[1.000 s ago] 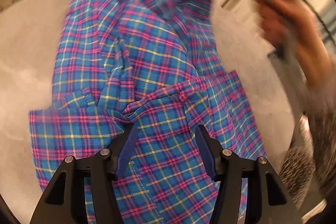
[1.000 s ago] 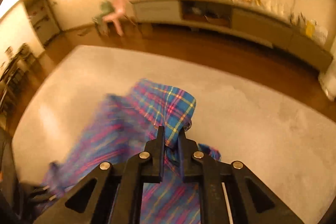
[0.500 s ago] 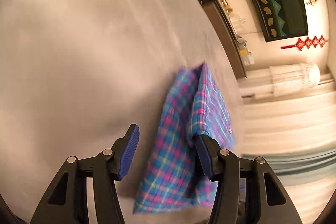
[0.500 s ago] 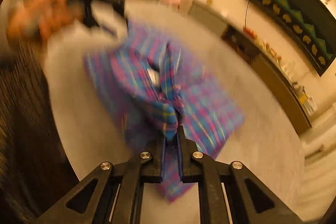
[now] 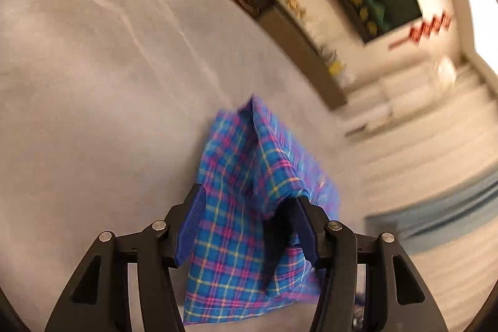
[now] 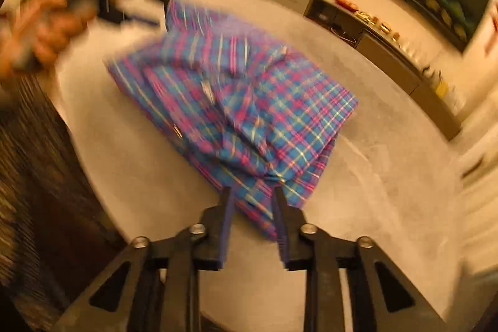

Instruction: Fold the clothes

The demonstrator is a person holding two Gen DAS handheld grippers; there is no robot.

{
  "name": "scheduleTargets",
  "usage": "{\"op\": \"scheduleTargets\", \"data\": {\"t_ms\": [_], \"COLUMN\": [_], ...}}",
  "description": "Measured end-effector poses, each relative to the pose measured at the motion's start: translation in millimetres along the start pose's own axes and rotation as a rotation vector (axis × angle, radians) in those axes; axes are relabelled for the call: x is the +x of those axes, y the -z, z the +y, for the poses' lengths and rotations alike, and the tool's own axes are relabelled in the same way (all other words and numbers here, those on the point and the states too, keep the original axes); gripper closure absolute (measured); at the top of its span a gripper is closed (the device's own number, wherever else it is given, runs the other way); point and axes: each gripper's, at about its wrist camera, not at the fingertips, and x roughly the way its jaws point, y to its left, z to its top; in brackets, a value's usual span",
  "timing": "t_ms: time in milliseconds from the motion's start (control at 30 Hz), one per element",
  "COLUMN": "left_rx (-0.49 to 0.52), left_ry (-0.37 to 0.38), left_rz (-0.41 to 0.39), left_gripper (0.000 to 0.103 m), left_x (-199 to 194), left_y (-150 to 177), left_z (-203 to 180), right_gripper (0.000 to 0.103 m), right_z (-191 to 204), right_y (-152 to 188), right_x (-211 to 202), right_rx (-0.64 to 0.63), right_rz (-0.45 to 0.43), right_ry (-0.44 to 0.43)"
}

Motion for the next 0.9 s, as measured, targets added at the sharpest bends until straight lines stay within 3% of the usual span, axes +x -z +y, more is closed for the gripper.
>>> {"op": "scheduleTargets", "data": {"t_ms": [100,167,300,367,533,567,600,633,667,700,800,900], "left_rx": [0.033,0.064,0.089,0.078,0.119,0.153,0.195,0.229,0.253,0.264,0.287,0.262], "left_ry": [0.005,0.001,0.027,0.041,0.035,-0.007,-0.061,-0.114,-0.153,-0.166,-0.087,-0.132], "left_rz": [0.033,0.028,-0.052,-0.058,0.016,0.048,0.077,0.096,0.114,0.142,0.19,0.272], "left_gripper": [0.042,0.042,0.039,0.036,0.034,0.034,0.037,0.055,0.093,0.1,0.1,0.099], "left_x": [6.0,5.0,-20.2,-23.5,3.2,15.9,28.3,38.8,47.3,52.5,38.0,52.6], "left_y": [1.6,6.5,2.2,1.5,4.5,7.5,13.3,19.4,24.5,29.8,50.9,74.0], "left_z": [-6.6,-12.5,-12.7,-9.7,-20.6,-25.5,-29.5,-31.6,-31.8,-30.7,-35.1,-19.8], "right_gripper": [0.053,0.048,0.048,0.048,0.05,0.062,0.076,0.08,0.086,0.093,0.096,0.096], "right_z": [8.3,28.8,50.3,52.5,16.1,8.3,3.3,1.5,0.8,0.6,-7.7,-21.3], "right_y": [-21.3,-22.9,-30.9,-23.1,-7.1,-5.9,-6.2,-7.6,-9.3,-10.4,-10.9,-1.2], "right_x": [-18.2,-19.9,11.0,24.8,30.9,30.0,30.0,29.9,29.3,25.3,4.2,-7.6], "right_rx": [0.02,-0.014,-0.1,-0.126,0.05,0.094,0.12,0.129,0.127,0.12,0.099,0.09], "right_rz": [-0.102,-0.112,-0.071,-0.023,0.028,0.032,0.038,0.043,0.043,0.042,0.033,0.057], "right_ry": [-0.039,-0.041,-0.035,0.016,-0.052,-0.078,-0.097,-0.106,-0.111,-0.116,-0.091,-0.065]}}
